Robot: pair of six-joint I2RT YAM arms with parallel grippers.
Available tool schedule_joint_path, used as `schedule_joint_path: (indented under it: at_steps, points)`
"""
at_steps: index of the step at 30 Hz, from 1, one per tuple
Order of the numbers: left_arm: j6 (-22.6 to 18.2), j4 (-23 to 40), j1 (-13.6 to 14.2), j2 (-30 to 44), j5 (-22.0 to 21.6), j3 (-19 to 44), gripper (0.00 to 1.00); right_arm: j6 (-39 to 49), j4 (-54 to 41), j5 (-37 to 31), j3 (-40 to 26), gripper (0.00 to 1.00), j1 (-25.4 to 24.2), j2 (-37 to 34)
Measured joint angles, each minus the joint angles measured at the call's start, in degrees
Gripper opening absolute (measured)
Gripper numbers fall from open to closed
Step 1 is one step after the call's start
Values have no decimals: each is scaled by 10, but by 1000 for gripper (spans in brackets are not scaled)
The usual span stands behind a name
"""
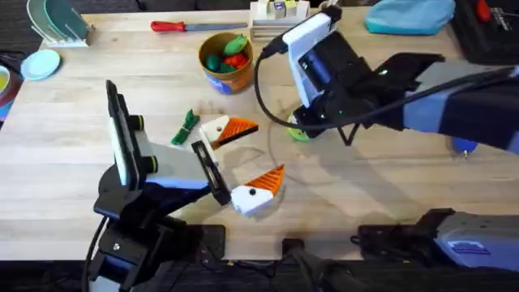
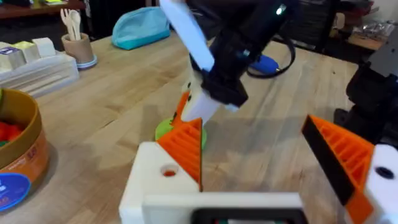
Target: Pick up the gripper from the table and insert it into the empty holder that is missing its gripper. Then pick up a screw, insert it into the mounting hole, and use the screwdriver to tighten it. Finally, clean up the table by picking up the vegetable and placing it into the bucket.
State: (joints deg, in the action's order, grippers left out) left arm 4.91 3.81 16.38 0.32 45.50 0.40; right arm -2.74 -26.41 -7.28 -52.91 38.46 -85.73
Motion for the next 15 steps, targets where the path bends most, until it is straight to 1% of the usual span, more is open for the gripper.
schedule_joint_path:
  at_steps: [1, 2, 3, 6, 8, 10, 13, 15]
  points:
    - [0, 0, 0, 0, 0, 0, 992, -2, -7, 0, -6, 48, 0, 8]
    - [0, 0, 0, 0, 0, 0, 992, -1, -14, 0, -11, 140, 0, 14]
    - [0, 0, 0, 0, 0, 0, 992, -1, -25, -1, -18, 212, -1, 21]
    - [0, 0, 0, 0, 0, 0, 992, -2, -61, 1, -34, 283, -1, 34]
    - [0, 0, 0, 0, 0, 0, 992, -2, -79, 8, -37, 349, -1, 35]
    - [0, 0, 0, 0, 0, 0, 992, -3, -96, 21, -37, 371, -1, 34]
    - [0, 0, 0, 0, 0, 0, 991, -9, -98, 36, -37, 372, -1, 24]
    - [0, 0, 0, 0, 0, 0, 991, -12, -98, 43, -37, 353, -1, 9]
